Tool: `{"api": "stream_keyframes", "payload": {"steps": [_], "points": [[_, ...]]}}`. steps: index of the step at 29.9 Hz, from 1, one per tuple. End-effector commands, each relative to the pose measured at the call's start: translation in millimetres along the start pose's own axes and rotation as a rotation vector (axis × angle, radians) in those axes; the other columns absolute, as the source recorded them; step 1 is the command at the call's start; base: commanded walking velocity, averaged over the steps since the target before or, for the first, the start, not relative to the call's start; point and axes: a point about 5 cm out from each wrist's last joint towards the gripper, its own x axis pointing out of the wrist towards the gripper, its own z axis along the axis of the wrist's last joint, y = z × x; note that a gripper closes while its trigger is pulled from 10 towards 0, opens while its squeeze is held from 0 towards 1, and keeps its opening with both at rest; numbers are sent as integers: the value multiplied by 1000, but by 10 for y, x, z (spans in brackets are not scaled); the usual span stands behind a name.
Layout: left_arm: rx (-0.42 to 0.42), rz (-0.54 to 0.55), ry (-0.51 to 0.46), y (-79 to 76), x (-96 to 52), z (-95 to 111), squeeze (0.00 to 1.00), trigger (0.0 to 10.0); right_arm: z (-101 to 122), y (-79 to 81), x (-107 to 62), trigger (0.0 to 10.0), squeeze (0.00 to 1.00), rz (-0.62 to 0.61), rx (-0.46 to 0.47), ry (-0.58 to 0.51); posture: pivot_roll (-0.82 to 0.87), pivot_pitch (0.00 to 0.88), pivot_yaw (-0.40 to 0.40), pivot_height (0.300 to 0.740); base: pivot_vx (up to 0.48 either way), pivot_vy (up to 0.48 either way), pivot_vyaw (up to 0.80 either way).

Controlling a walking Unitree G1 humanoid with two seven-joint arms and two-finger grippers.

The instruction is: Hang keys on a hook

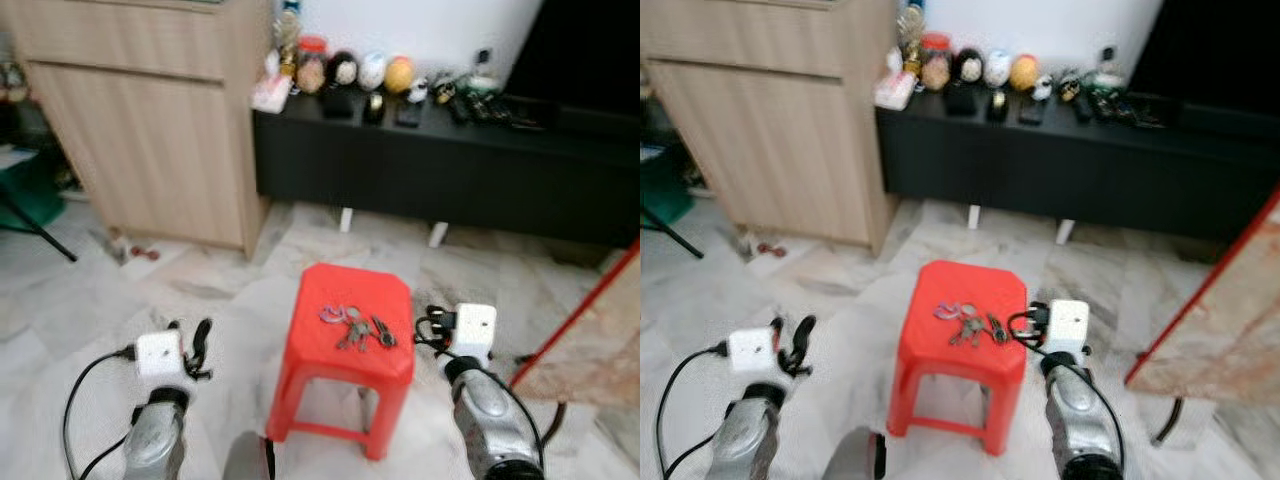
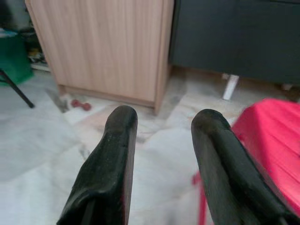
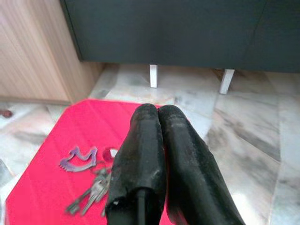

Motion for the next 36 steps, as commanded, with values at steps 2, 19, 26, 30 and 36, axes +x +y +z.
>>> {"api": "stream_keyframes", "payload": {"steps": [2,19,26,30,36], "points": [[-23,-31,2,-117,13,7,0,10000,-40,-152,-45,10000,0,-37,-10,23,150,59,-91,636,343,0,0],[-24,-34,1,-142,14,21,0,10000,-100,-98,-71,10000,0,19,-27,55,143,65,-92,636,134,0,553],[-27,-42,4,-157,1,16,0,10000,-164,-112,-95,10000,0,19,-19,89,143,72,-92,636,0,0,0],[-29,-48,8,-167,-9,10,0,10000,-239,-146,-115,10000,0,-8,-33,137,142,77,-92,636,0,0,0],[-31,-60,12,-182,-19,6,0,10000,-287,-188,-118,10000,0,-37,-2,176,144,80,-93,636,0,0,0]]}}
